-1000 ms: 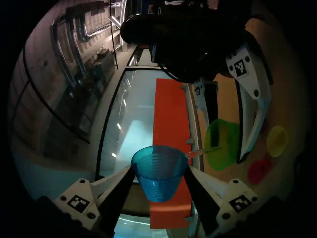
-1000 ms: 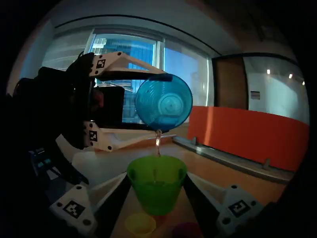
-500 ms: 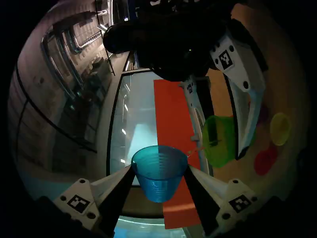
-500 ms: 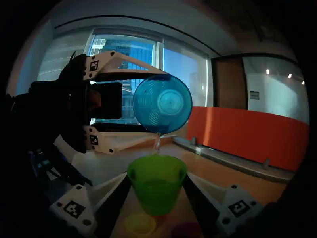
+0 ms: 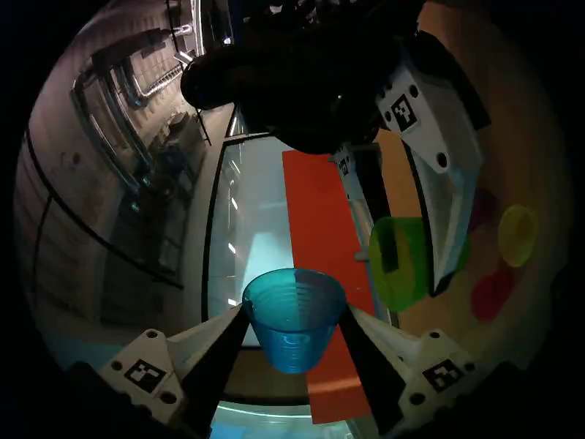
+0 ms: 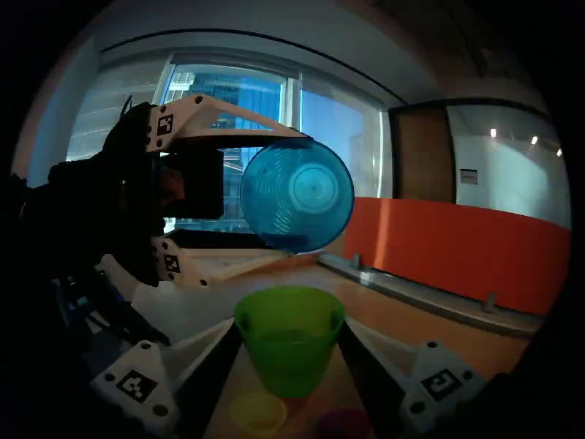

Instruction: Pour water

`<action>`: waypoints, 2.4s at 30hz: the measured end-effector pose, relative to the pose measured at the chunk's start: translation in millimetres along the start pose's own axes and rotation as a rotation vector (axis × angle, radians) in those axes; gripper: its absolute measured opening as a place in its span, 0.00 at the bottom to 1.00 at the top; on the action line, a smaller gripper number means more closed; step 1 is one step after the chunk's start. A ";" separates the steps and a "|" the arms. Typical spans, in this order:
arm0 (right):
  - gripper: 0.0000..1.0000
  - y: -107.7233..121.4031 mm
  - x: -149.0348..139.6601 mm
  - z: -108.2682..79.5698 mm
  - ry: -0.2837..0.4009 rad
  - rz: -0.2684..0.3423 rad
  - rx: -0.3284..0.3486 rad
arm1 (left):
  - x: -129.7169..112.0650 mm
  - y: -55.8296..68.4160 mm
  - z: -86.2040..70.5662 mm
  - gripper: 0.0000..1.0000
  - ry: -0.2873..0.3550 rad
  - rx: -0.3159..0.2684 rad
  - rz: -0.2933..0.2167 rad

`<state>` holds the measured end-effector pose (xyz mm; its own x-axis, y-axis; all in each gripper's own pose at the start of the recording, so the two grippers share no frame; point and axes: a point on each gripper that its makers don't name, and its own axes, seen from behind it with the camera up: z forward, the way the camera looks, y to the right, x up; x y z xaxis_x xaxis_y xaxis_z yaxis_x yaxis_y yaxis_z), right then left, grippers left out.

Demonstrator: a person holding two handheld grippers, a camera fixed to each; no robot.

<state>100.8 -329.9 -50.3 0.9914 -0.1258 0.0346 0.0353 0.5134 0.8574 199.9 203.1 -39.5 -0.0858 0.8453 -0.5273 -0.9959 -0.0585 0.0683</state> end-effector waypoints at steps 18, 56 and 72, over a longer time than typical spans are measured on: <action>0.89 4.6 3.7 -8.3 0.013 0.000 -0.019 | -29.1 20.8 10.4 0.85 -0.022 -0.104 -0.573; 0.89 24.6 10.5 -39.2 0.016 0.004 -0.080 | -72.2 90.3 -15.7 0.85 -0.067 -0.207 -1.464; 0.89 49.5 -21.1 -63.6 -0.058 0.017 -0.138 | -87.8 148.8 -35.3 0.85 -0.175 -0.280 -1.501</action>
<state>89.6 -247.9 -41.3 0.9833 -0.1629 0.0814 0.0395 0.6271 0.7779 58.3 101.4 -12.9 0.9543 0.2630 0.1421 -0.1334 0.8001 -0.5849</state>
